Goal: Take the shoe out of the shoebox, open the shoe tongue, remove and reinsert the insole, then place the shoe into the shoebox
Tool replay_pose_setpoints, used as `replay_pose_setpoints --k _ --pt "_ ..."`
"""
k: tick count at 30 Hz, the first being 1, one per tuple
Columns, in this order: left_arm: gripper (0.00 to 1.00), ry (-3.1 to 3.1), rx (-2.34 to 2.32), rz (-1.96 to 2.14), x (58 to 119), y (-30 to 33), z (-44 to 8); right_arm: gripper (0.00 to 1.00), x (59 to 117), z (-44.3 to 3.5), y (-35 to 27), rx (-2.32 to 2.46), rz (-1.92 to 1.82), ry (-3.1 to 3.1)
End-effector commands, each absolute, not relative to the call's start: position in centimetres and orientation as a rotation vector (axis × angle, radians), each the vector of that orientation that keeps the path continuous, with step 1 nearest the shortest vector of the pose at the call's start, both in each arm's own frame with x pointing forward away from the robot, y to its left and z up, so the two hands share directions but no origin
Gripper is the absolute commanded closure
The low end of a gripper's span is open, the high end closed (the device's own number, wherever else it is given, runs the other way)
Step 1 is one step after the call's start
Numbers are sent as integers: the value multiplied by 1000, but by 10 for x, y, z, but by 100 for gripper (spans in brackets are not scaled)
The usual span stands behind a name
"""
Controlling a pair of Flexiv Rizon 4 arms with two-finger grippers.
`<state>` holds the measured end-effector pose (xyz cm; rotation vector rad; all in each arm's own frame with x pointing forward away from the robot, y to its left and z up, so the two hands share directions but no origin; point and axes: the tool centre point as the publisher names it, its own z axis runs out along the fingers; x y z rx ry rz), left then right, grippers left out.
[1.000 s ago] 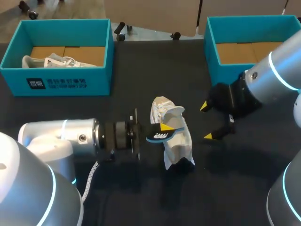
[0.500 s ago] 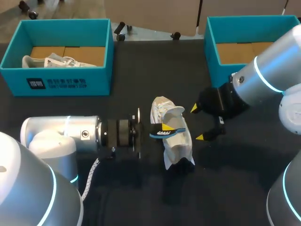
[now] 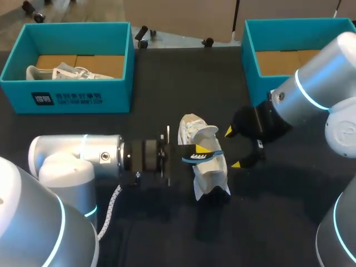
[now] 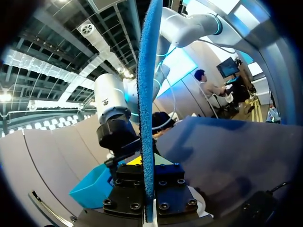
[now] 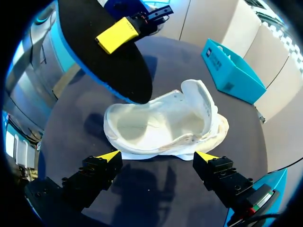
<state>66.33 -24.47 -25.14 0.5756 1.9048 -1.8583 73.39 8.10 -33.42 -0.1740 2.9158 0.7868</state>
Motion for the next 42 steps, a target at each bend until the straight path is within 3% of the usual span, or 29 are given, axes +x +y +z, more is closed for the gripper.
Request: replay_pose_setpoints --k 1,42 --pt "100 1920 576 -1848 665 -255 -251 0 734 -337 81 -176 793 2914" --pt "100 1901 599 -1790 676 -265 -302 0 730 -335 76 -177 775 2909"
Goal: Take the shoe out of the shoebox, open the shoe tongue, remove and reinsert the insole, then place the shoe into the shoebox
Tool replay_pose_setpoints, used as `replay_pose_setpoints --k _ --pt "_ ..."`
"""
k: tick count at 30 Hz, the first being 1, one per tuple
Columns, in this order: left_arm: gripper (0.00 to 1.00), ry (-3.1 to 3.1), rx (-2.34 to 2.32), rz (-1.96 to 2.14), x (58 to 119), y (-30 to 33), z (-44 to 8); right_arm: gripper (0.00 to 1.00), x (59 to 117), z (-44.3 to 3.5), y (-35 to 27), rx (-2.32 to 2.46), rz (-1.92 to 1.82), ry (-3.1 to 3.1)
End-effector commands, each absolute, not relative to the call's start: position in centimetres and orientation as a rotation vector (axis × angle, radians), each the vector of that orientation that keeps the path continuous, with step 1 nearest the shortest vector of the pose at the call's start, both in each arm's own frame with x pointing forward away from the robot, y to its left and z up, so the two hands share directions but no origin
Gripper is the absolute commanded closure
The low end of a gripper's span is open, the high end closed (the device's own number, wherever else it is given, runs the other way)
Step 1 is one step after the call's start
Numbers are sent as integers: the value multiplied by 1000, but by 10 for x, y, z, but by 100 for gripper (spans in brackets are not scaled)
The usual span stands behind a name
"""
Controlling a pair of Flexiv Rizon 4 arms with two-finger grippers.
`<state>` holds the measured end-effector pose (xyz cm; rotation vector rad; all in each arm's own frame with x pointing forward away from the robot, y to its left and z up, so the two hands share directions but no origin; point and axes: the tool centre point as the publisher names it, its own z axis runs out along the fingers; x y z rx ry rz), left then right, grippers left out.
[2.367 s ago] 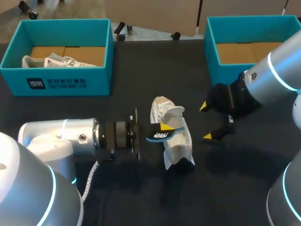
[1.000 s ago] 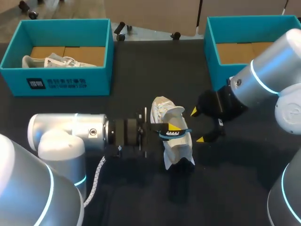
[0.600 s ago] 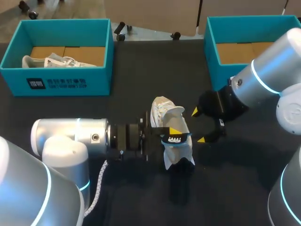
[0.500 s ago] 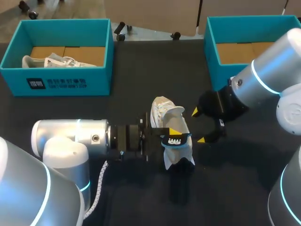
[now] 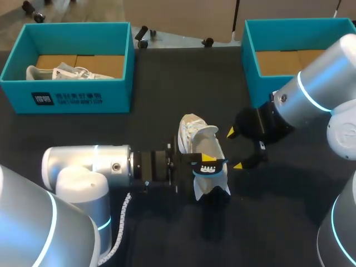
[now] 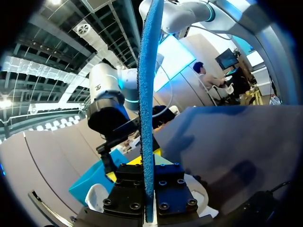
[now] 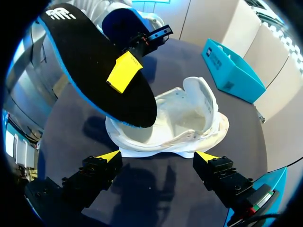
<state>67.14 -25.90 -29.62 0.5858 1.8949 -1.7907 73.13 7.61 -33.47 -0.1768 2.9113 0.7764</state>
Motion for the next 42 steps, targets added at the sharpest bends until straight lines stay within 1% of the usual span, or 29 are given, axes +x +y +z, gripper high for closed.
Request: replay_pose_setpoints --k 1,10,30,42 --pt "100 1901 599 -1790 676 -265 -302 0 730 -335 76 -177 775 2909" --pt "100 1906 601 -1783 682 -265 -315 0 730 -335 76 -177 775 2909" --pt "100 1918 654 -1691 717 -263 -337 0 730 -335 76 -177 775 2909" --pt "100 1970 653 -1669 722 -265 -351 0 730 -335 76 -177 775 2909"
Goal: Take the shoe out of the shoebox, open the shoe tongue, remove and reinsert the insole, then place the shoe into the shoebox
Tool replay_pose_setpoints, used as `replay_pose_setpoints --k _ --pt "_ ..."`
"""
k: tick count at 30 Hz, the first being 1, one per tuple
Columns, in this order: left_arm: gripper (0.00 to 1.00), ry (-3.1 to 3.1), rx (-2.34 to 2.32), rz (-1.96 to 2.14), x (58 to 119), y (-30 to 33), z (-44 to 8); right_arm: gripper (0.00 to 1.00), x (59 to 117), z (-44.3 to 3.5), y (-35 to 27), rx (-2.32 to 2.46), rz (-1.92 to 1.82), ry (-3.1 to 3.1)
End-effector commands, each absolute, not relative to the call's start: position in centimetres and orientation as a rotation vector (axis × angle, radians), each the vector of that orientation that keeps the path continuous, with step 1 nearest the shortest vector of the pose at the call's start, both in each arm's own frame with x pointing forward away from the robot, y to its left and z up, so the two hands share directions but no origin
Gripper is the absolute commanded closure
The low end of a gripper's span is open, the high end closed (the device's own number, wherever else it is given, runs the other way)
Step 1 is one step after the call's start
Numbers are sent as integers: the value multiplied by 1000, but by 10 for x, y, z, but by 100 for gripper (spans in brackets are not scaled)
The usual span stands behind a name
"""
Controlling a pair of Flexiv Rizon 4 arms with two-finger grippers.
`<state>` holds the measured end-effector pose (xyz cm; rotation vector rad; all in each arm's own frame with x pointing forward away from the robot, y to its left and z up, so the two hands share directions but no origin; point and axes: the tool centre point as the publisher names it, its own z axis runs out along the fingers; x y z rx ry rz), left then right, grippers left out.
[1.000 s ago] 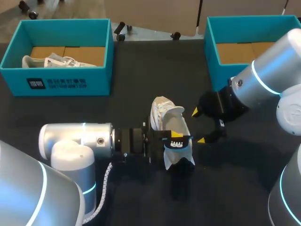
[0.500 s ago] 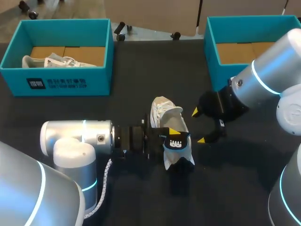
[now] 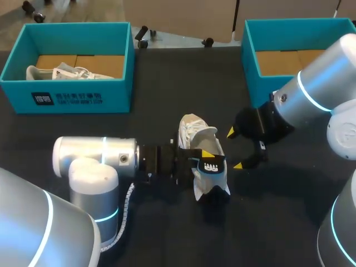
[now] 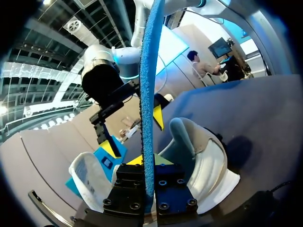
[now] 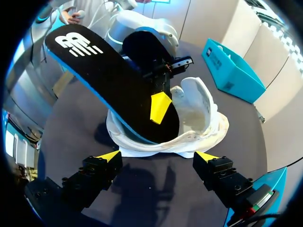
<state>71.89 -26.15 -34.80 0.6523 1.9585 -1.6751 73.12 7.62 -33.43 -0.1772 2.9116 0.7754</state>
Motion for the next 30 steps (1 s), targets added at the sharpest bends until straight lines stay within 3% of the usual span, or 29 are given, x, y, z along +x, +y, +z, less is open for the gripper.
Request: replay_pose_setpoints --k 1,3,5,6,9,30 --pt "100 1970 652 -1668 721 -265 -350 0 730 -335 76 -177 775 2909" --pt "100 1967 651 -1667 720 -264 -348 0 730 -335 76 -177 775 2909" --pt "69 1966 648 -1666 720 -263 -346 0 730 -335 76 -177 775 2909" --pt "61 1966 647 -1667 719 -263 -345 0 730 -335 76 -177 775 2909" --pt "53 1967 646 -1670 717 -262 -341 0 730 -335 76 -177 775 2909" --pt "56 2065 602 -1668 708 -258 -317 0 730 -335 76 -177 775 2909"
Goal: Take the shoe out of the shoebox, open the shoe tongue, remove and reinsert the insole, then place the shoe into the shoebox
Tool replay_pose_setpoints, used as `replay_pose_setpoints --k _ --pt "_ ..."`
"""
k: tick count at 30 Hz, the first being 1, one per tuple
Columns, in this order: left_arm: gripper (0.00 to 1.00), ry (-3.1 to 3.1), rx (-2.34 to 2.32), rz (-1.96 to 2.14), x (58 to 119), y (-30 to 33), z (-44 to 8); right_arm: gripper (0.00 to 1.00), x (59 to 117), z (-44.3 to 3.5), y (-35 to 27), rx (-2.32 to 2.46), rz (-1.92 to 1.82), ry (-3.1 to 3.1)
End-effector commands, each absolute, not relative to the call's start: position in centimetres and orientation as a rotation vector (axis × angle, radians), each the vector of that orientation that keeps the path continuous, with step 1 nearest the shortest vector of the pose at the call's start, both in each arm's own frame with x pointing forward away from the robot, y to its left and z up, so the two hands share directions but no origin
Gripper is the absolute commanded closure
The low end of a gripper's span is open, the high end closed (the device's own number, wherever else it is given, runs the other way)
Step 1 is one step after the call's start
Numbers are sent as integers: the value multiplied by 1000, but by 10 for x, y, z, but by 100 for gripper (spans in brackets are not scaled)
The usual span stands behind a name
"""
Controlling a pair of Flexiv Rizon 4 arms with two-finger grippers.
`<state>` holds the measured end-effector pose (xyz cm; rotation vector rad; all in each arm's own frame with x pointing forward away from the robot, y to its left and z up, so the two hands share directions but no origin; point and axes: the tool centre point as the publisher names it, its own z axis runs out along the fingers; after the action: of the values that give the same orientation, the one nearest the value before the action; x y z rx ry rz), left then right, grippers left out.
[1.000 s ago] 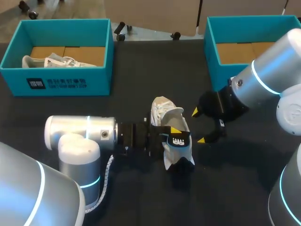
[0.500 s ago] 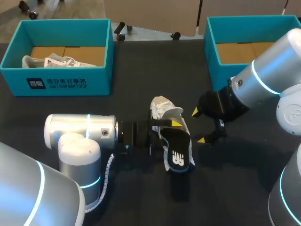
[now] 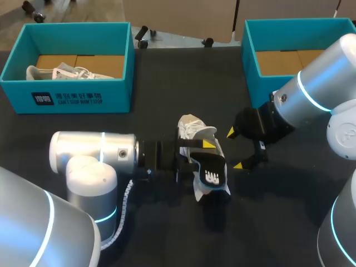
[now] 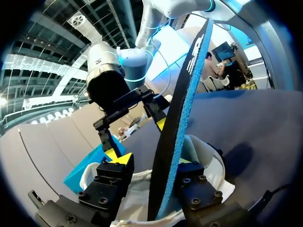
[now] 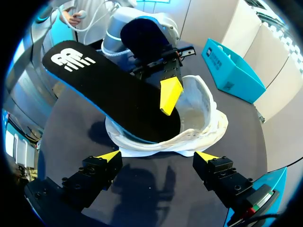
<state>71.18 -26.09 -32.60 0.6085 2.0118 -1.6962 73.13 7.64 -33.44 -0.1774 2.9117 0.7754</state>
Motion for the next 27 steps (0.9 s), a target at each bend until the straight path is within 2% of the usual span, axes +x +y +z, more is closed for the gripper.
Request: replay_pose_setpoints --k 1,12,15,27 --pt "56 2066 600 -1669 708 -257 -316 0 730 -335 76 -177 775 2909" --pt "53 2161 571 -1639 695 -247 -310 0 730 -335 76 -177 775 2909" --pt "44 2185 555 -1632 691 -242 -308 0 730 -335 76 -177 775 2909" --pt "58 2249 543 -1596 682 -236 -310 0 730 -335 76 -177 775 2909"
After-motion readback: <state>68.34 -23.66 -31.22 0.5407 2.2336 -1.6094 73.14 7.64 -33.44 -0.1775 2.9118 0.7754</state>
